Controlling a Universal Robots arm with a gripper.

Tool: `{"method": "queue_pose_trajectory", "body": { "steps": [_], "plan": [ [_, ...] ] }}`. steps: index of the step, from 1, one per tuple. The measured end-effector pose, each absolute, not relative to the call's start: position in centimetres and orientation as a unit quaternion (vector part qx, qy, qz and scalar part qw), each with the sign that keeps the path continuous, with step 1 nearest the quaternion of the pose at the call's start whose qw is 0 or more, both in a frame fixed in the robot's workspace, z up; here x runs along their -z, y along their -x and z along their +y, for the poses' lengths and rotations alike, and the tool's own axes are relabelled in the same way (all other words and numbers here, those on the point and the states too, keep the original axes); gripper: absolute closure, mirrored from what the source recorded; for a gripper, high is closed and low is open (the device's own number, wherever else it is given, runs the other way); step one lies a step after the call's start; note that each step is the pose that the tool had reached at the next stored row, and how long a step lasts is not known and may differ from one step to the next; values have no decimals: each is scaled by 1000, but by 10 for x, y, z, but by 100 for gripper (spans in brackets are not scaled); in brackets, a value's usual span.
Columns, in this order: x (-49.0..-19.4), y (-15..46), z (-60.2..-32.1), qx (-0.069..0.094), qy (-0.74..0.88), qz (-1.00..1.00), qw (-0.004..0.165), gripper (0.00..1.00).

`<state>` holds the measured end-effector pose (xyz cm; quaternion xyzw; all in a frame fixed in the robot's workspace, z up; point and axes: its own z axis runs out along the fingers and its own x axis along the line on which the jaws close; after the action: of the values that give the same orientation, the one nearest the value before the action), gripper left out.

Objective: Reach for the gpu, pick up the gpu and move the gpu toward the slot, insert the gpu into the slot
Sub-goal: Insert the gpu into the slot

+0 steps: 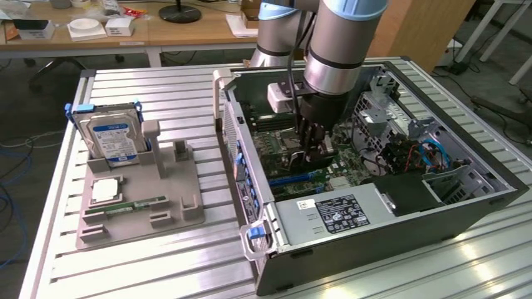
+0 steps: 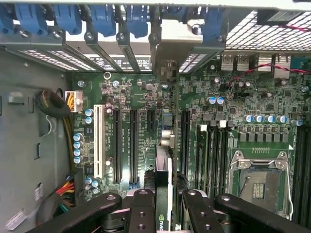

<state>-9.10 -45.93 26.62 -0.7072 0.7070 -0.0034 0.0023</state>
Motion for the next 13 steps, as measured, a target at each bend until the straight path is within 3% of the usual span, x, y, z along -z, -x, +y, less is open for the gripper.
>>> {"method": "queue_pose_trajectory", "body": {
  "steps": [13],
  "plan": [
    [-255, 95, -459, 4, 707, 707, 3, 74]
  ]
}}
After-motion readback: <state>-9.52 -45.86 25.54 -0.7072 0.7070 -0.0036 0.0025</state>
